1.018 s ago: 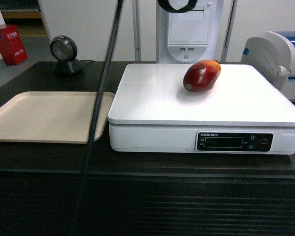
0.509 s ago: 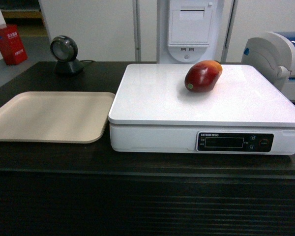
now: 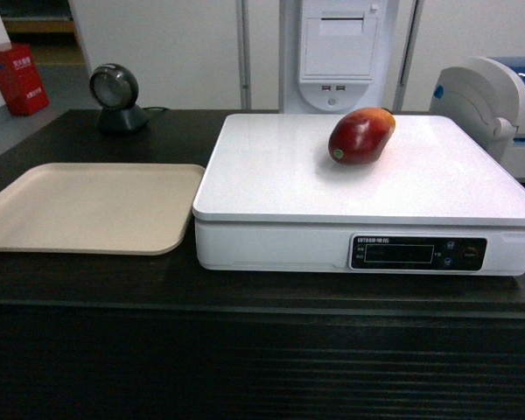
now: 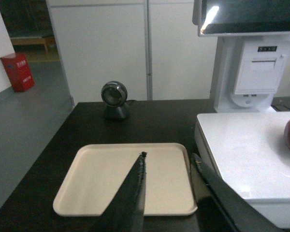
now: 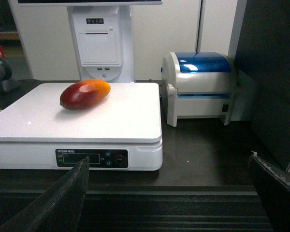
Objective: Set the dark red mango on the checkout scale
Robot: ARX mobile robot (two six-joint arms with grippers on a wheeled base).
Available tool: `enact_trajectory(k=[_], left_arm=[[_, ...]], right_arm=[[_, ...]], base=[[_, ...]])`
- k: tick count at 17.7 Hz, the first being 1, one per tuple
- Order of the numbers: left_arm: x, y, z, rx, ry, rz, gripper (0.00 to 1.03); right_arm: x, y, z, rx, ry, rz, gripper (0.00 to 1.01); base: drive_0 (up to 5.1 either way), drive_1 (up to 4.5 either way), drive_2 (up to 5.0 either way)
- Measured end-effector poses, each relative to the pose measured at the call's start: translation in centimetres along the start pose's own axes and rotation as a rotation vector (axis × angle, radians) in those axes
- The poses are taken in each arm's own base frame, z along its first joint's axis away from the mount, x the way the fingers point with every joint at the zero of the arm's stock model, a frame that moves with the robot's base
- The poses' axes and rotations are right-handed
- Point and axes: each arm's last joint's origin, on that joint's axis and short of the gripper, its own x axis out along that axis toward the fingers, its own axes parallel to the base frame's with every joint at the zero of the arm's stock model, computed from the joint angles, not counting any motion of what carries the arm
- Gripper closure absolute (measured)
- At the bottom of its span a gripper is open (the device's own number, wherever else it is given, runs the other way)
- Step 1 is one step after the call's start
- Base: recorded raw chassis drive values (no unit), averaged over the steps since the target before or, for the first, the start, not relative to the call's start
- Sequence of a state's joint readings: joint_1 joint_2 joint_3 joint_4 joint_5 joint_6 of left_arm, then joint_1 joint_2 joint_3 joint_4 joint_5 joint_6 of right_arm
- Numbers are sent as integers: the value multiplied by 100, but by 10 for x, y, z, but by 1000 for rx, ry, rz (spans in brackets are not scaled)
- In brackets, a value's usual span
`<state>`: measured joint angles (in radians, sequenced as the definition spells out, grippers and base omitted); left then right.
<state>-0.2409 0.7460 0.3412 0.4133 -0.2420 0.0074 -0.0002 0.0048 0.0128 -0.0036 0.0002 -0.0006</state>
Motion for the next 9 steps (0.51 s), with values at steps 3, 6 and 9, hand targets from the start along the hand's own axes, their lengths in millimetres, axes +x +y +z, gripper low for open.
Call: enact_trajectory(k=[3, 6, 9], left_arm=[[-10, 8, -19, 4, 20, 0, 99], [-21, 18, -33, -3, 7, 6, 101], [-30, 22, -44, -2, 10, -1, 101]], right_arm=[[0, 0, 0, 0, 0, 0, 3], [0, 0, 0, 0, 0, 0, 3], [0, 0, 0, 0, 0, 0, 3]], base=[[0, 0, 0], [0, 0, 0], [0, 0, 0]])
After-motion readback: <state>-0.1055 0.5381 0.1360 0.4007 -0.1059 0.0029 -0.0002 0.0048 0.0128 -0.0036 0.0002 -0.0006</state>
